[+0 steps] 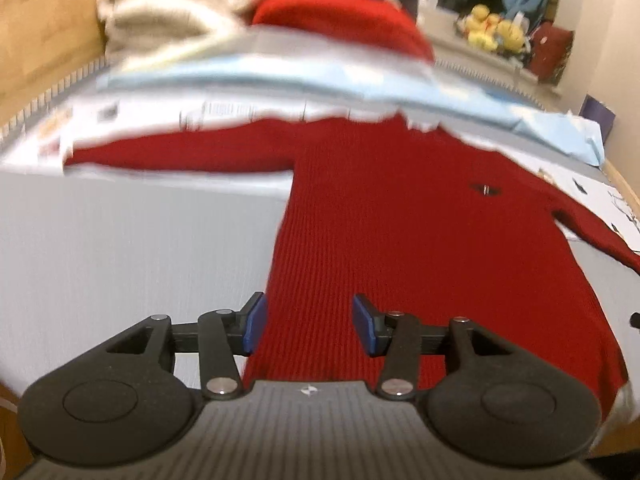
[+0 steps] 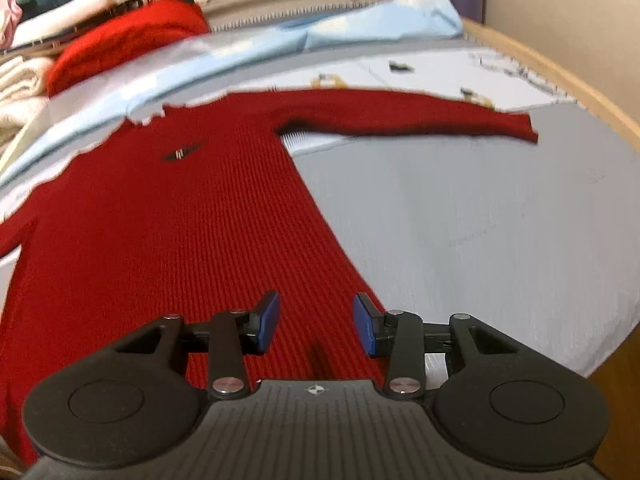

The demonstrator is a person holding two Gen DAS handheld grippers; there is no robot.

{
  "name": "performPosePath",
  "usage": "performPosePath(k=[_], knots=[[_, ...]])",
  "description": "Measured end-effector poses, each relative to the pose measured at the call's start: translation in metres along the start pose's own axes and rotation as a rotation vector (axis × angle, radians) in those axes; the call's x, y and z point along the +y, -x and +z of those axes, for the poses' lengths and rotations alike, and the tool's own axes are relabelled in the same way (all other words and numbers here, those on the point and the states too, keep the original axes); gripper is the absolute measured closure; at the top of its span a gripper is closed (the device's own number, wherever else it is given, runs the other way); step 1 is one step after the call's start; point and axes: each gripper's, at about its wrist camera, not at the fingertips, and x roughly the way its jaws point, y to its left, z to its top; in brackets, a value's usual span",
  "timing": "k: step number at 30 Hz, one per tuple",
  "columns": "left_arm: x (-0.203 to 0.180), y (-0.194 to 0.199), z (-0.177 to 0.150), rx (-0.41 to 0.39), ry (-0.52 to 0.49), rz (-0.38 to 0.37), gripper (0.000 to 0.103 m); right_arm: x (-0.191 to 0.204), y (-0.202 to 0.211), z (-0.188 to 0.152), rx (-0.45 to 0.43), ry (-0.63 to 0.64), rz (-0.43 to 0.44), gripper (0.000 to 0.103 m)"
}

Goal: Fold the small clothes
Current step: 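Raise both tools and move them toward the sweater sleeve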

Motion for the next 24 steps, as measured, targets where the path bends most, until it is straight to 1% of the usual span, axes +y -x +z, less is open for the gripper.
performPosePath(k=[2,4,7,10,13,15,17,18,19,20,21,24], knots=[[-0.011,0.005,0.018,-0.046,-0.035,-0.008,0.051,-0.002,0.003,0.007,-0.039,-0.002,0.007,0.061],[-0.025,0.004,0.044,-0.09,-0.068,-0.019,0.051,0.004,0.007,0.012,-0.071,0.006,0.014,0.061],[-0.035,0.0,0.086,-0.15,-0.109,-0.025,0.051,0.014,0.007,0.021,-0.105,0.037,0.024,0.061],[-0.035,-0.015,0.129,-0.17,-0.106,-0.047,0.051,0.028,0.009,0.028,-0.112,0.071,0.049,0.061],[-0.032,-0.041,0.16,-0.177,-0.107,-0.01,0.051,0.039,0.013,0.034,-0.112,0.092,0.082,0.061],[-0.025,-0.057,0.169,-0.172,-0.091,0.003,0.051,0.046,0.017,0.04,-0.112,0.112,0.093,0.061],[-0.011,-0.078,0.166,-0.156,-0.063,0.003,0.051,0.057,0.02,0.048,-0.107,0.143,0.088,0.061],[-0.005,-0.09,0.162,-0.136,-0.048,0.001,0.051,0.064,0.019,0.054,-0.096,0.154,0.076,0.061],[0.002,-0.104,0.159,-0.083,-0.034,0.011,0.051,0.072,0.018,0.064,-0.074,0.164,0.057,0.061],[0.005,-0.116,0.159,-0.021,-0.016,0.036,0.051,0.082,0.017,0.075,-0.057,0.17,0.047,0.061],[0.008,-0.124,0.16,0.013,0.002,0.051,0.051,0.092,0.016,0.086,-0.058,0.173,0.05,0.061],[0.016,-0.136,0.165,0.016,0.02,0.057,0.051,0.124,0.013,0.122,-0.099,0.169,0.107,0.061]])
